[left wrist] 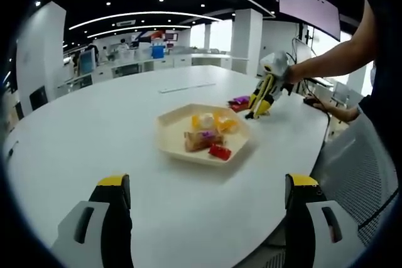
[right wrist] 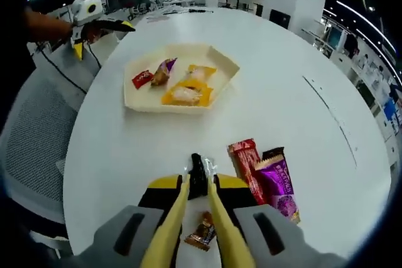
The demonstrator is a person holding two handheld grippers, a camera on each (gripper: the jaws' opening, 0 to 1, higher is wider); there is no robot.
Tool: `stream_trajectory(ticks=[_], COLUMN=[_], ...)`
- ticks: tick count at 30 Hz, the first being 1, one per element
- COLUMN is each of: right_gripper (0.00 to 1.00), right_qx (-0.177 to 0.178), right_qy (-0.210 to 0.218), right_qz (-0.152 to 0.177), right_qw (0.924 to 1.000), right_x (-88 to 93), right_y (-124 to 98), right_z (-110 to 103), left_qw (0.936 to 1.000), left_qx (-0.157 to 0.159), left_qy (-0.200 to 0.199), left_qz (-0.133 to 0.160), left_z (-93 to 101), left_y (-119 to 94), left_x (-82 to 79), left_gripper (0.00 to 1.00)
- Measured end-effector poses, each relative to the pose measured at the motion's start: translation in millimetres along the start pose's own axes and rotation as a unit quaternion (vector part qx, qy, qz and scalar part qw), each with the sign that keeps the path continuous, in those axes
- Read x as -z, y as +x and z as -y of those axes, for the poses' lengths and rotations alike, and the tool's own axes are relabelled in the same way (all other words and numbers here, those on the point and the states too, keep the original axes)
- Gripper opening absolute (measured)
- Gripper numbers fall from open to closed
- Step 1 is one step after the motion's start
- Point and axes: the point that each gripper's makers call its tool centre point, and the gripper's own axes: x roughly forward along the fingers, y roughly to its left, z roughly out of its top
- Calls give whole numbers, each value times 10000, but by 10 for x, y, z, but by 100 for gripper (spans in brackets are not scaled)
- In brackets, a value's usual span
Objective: Place the target food into the container with the food tongs after gripping and lifting it, then release it inside without dropping or visibly crushing the food.
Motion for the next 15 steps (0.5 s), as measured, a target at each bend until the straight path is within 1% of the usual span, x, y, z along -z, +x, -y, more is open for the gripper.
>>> stream_trajectory(ticks=[1, 3, 5, 6, 9, 10, 12, 15], right_gripper=[17, 17, 17, 17, 17, 17, 17, 18], right_qx=[17, 86, 146, 157, 180, 164, 211, 248], right_qy=[-64, -64, -14, 134, 179, 268, 261, 370], right_qz=[-25, -54, -54, -74, -83, -38, -17, 52], right_qw=[10000, 9999, 9999, 9998, 9996, 9995, 9994, 9990], right_x=[2, -9, -2, 8, 21, 15, 9, -22], right_y=[-2, -5, -9, -14, -26, -46, -75, -150], right_z=[-1, 1, 25, 27, 38, 36, 49, 87], left_qw=[10000, 10000, 10000, 10000, 10000, 10000, 10000, 10000], left_qx=[-1, -14, -11, -17, -24, -29, -35, -56], left_qy=[-2, 24, 12, 18, 23, 35, 30, 36], left_qz=[2, 15, 8, 15, 18, 26, 36, 49], left_z=[-3, -9, -8, -10, -8, -8, -14, -24], left_y=[0, 0, -1, -2, -4, -5, -6, -9], left_x=[1, -4, -1, -4, -8, -13, -10, -17], left_gripper=[99, 99, 99, 99, 99, 99, 99, 99])
